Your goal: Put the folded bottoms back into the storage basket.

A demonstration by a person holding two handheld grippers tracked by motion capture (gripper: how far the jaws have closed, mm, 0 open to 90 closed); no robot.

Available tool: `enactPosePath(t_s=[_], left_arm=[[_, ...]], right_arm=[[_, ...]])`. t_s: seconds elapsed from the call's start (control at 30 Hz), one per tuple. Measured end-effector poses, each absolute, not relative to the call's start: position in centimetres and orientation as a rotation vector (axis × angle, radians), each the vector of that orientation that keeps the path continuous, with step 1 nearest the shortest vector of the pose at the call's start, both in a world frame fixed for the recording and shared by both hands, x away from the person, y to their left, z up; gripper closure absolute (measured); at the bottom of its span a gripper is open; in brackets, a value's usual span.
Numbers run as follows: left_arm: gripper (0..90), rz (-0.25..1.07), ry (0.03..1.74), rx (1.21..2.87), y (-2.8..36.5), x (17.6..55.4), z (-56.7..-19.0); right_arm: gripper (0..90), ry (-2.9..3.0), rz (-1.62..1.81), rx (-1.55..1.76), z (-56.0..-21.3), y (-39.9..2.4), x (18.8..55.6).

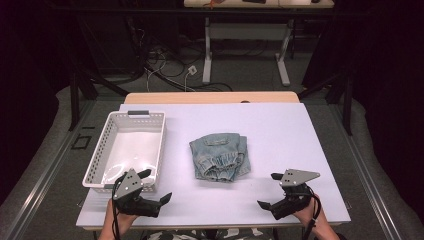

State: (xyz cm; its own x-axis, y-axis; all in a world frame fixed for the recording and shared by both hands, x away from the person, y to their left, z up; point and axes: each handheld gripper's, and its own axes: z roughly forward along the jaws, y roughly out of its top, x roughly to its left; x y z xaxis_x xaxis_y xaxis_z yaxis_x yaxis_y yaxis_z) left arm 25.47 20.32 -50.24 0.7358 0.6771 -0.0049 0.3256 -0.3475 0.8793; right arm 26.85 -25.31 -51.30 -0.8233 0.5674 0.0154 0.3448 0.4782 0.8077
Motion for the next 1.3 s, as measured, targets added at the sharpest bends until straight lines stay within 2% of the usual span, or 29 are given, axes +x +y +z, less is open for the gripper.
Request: enactPosePath(t_s=[1.3], left_arm=[[0.0,0.395,0.713,1.999,17.5,26.2,-50.1]], right_arm=[[0.1,2.496,1.244,0.769,-51.4,-25.2,26.8]])
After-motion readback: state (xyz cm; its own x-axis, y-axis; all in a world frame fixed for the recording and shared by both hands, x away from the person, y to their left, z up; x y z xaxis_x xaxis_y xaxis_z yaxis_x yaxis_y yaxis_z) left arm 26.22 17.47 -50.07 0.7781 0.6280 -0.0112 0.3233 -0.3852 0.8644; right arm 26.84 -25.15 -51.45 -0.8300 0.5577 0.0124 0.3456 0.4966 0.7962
